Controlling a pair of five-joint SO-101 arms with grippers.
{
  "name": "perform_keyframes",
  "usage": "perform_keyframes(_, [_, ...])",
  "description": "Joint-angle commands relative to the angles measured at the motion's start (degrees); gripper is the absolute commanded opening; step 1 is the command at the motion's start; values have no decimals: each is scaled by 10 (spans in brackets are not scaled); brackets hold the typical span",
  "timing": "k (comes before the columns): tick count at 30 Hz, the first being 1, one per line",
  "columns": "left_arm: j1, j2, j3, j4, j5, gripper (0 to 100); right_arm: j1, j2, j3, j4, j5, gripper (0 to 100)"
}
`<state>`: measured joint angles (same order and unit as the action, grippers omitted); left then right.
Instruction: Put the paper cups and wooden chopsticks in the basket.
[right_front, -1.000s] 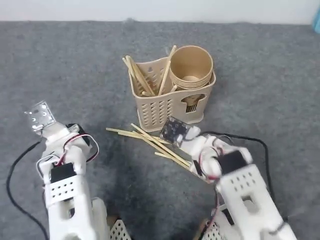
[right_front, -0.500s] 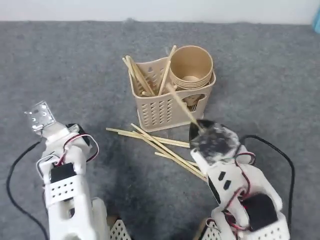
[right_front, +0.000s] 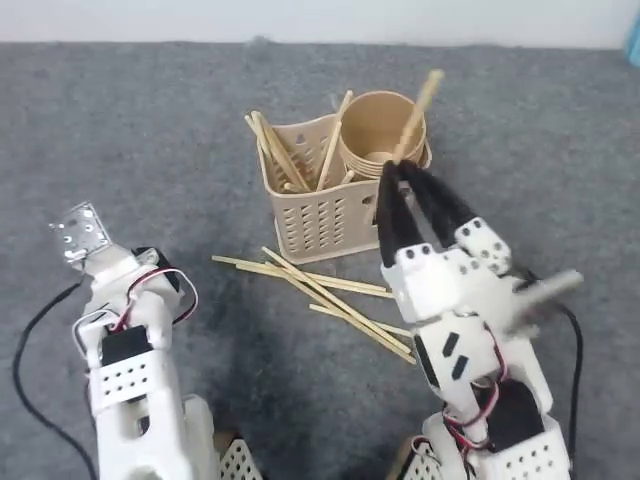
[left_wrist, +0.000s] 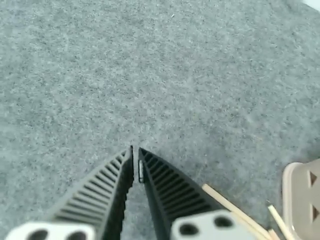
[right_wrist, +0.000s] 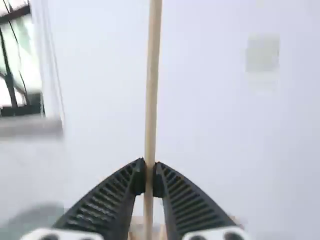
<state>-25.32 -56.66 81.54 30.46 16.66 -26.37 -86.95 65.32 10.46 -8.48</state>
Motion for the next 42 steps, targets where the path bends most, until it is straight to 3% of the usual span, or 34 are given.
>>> perform_keyframes(1, [0,-8,-2,-17,-2,13,-3,15,-16,-99,-10,13])
perform_keyframes(13, [22,-8,-2,-17,-3,13,-30,267,-191,-119,-15,9])
perform_keyframes(26, [31,-8,-2,-17,-42,13,-44,518,-236,-259,-10,13])
perform_keyframes(30, [46,-8,-1,-17,-44,13,-48,554,-236,-255,-10,22])
perform_keyframes(35, [46,-8,1,-17,-44,13,-50,561,-234,-212,-10,113])
perform_keyframes(42, [47,-8,1,-17,-44,13,-48,538,-232,-194,-11,117])
